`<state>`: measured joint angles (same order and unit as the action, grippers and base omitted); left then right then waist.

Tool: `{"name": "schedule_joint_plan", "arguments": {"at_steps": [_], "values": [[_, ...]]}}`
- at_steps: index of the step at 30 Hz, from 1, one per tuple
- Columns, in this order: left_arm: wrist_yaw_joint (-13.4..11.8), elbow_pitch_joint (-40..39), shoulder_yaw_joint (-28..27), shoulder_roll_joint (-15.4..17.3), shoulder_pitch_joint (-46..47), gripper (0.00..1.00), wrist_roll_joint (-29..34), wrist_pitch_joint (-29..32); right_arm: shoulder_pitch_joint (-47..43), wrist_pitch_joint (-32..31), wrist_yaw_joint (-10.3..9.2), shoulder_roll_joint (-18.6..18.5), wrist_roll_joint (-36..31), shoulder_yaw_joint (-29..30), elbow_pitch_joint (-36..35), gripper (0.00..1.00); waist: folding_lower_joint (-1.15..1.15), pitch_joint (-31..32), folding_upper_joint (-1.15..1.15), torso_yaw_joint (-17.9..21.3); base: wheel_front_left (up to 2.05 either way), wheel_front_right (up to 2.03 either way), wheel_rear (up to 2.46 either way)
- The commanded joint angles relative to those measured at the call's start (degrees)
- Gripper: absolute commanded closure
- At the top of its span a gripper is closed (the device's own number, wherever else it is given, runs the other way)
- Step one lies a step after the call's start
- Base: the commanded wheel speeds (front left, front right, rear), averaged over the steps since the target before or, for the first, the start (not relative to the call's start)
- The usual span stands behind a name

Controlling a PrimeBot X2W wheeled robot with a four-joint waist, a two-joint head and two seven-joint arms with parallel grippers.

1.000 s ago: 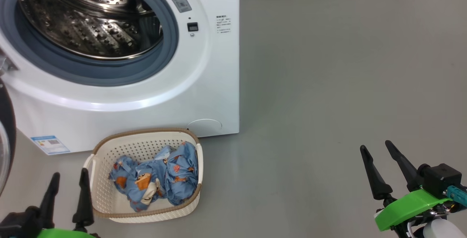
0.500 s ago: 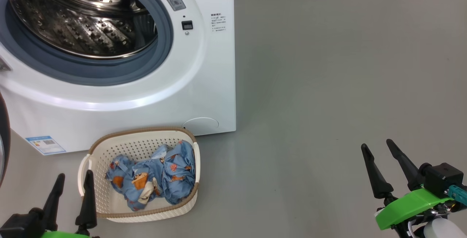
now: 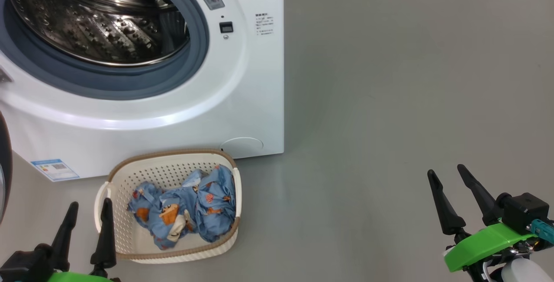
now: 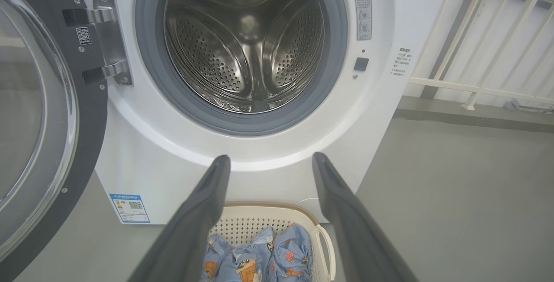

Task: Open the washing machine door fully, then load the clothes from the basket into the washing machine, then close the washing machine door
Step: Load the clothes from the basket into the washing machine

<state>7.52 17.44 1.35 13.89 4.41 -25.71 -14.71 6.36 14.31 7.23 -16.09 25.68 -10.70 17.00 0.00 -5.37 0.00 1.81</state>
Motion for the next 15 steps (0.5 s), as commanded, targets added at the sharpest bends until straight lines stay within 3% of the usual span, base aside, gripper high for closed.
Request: {"name": "schedule_joint_plan", "arguments": {"at_steps": [1, 11, 15], "values": [[-0.03, -1.83, -1.84, 2.04, 1.88, 0.00, -0.42, -0.29, 0.46, 0.69, 0.25, -0.60, 0.10, -0.88, -1.45, 0.00, 0.00, -0.26, 0.00, -0.08, 0.84, -1.82, 0.98], [-0.03, -1.91, -1.81, 2.10, 2.92, 0.00, -0.50, -0.29, 1.14, 0.69, 0.25, -0.45, -0.05, -0.87, -1.48, 0.00, 0.00, -1.22, 0.00, -0.73, 0.91, -1.85, 0.94], [-0.03, -1.53, -2.25, 1.81, 3.09, 0.00, -0.03, -0.29, 1.26, 0.69, 0.25, -0.36, -0.04, -0.91, -1.43, 0.00, 0.00, -1.35, 0.00, -0.98, 0.77, -1.17, 0.40]]}}
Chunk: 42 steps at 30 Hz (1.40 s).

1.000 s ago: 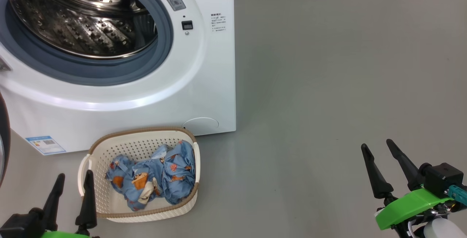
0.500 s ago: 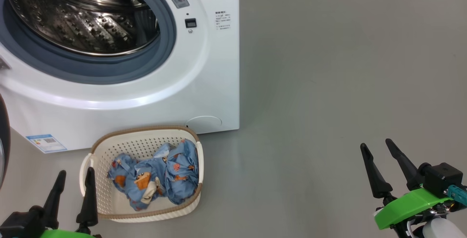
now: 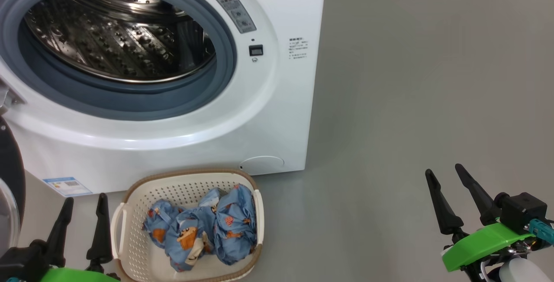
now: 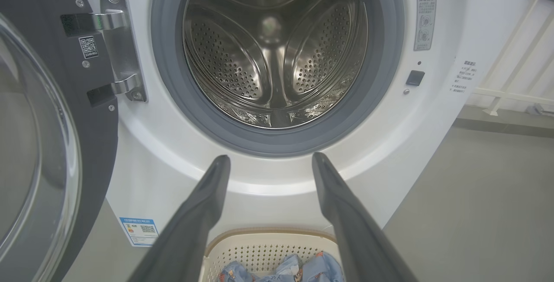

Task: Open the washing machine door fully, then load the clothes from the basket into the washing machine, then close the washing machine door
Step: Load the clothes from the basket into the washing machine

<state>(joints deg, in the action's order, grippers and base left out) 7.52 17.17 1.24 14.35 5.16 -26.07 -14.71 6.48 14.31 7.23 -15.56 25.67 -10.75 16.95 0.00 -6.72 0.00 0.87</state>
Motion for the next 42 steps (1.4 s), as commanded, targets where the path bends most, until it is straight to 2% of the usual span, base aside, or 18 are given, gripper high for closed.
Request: {"name": "schedule_joint_plan", "arguments": {"at_steps": [1, 18, 31, 42], "values": [[-0.03, -1.18, -2.09, 1.33, 2.38, 0.00, 0.42, -0.29, 1.15, 0.69, 0.25, -0.85, -0.03, -0.87, -1.35, 0.00, 0.00, -0.03, 0.00, -0.07, 0.62, -0.63, 0.01], [-0.03, 1.78, -0.81, 1.78, 2.71, 0.00, -0.15, -0.29, 1.47, 0.69, 0.25, -0.46, -0.05, -1.29, -1.37, 0.00, 0.00, -0.56, 0.00, 0.10, 0.07, -0.07, 0.00], [-0.03, 13.22, 3.12, 2.37, 6.53, 0.00, -1.68, -0.29, 4.37, 0.69, 0.25, 0.95, -1.14, -2.03, -2.43, 0.00, 0.00, -5.79, 0.00, 1.07, 0.00, 0.00, 0.00], [-0.03, 26.57, 12.30, 4.55, 15.85, 0.00, -7.59, -0.29, 8.97, 0.69, 0.25, 2.50, -3.18, -1.74, -3.80, 0.00, 0.00, -13.60, 0.00, 2.32, 0.00, 0.00, 0.00]]}}
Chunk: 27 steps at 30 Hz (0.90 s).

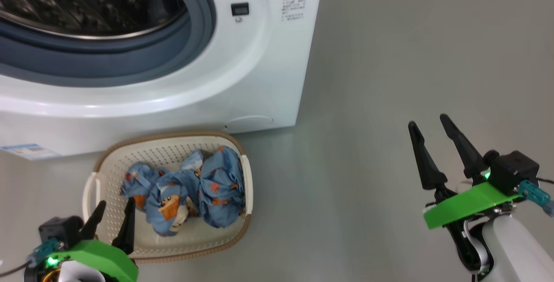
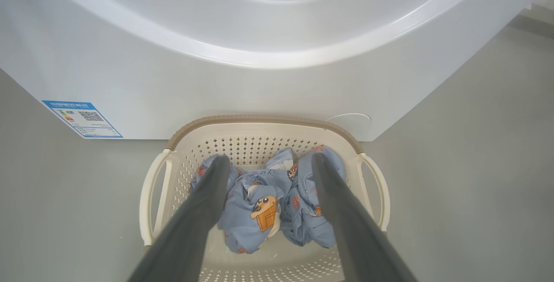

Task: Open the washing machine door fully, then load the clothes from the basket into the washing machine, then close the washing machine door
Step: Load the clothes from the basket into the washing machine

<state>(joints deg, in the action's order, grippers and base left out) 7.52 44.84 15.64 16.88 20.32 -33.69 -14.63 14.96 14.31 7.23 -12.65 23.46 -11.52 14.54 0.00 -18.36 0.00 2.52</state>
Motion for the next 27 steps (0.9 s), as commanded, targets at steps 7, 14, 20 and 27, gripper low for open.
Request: {"name": "schedule_joint_plan", "arguments": {"at_steps": [7, 14, 20, 27], "values": [[-0.03, 5.62, 4.86, 3.46, 6.52, 0.00, -4.73, -0.37, 3.49, 0.69, 0.25, 0.83, -2.45, -1.20, -2.15, 0.00, 0.00, -7.05, 0.00, 1.60, 0.00, 0.00, 0.00], [-0.03, 11.15, 11.90, 4.82, 12.29, 0.00, -9.87, 0.75, 6.15, 0.69, 0.25, 1.97, -3.39, -1.42, -2.62, 0.00, 0.00, -12.53, 0.00, 2.64, 0.00, 0.00, 0.00], [-0.03, 14.36, 16.53, 5.89, 17.06, 0.00, -13.77, 2.91, 8.09, 0.69, 0.25, 2.61, -4.29, -1.11, -3.30, 0.00, 0.00, -17.24, 0.00, 3.19, 0.00, 0.00, 0.00], [-0.03, 17.73, 20.42, 7.60, 21.75, 0.00, -17.20, 5.86, 10.52, 0.69, 0.25, 3.29, -5.11, -1.08, -4.25, 0.00, 0.00, -22.16, 0.00, 3.81, 0.00, 0.00, 0.00]]}}
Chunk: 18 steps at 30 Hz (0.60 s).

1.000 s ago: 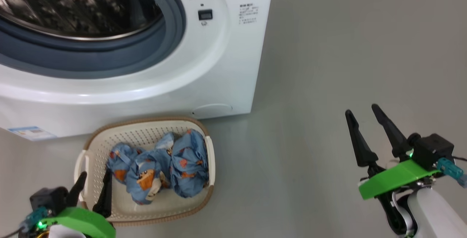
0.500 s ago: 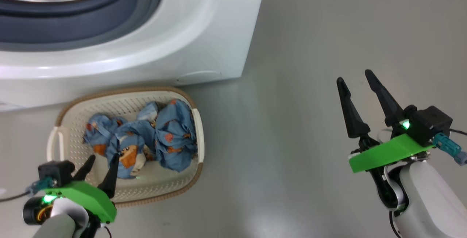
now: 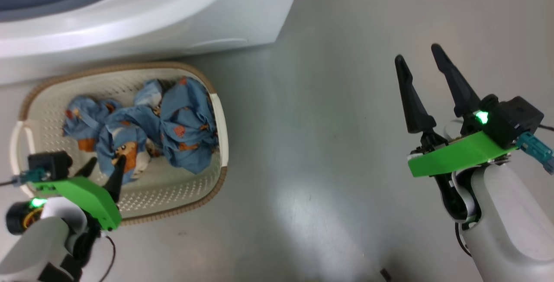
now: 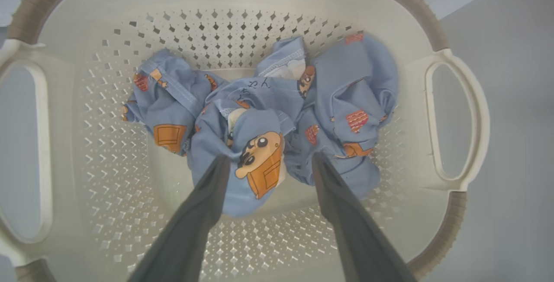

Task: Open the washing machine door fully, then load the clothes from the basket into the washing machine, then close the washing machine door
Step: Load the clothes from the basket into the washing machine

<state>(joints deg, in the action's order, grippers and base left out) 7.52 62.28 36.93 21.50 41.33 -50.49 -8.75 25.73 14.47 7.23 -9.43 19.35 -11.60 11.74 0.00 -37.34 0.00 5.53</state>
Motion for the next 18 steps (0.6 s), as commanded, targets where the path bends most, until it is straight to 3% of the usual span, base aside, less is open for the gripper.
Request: {"name": "schedule_joint_plan", "arguments": {"at_steps": [1, 18], "values": [[-0.03, 0.69, -0.41, 3.12, 1.30, 0.00, -0.80, 0.18, 0.02, 0.52, 0.25, 0.16, -1.11, -1.05, -1.53, 0.00, 0.00, -3.64, 0.00, 0.86, 0.00, 0.00, 0.00], [-0.03, 2.93, 6.35, 5.09, 6.02, 0.00, -6.08, 3.34, 1.28, 0.52, 0.25, 1.12, -1.71, -2.47, -2.41, 0.00, 0.00, -8.41, 0.00, 2.69, 0.00, 0.00, 0.00]]}}
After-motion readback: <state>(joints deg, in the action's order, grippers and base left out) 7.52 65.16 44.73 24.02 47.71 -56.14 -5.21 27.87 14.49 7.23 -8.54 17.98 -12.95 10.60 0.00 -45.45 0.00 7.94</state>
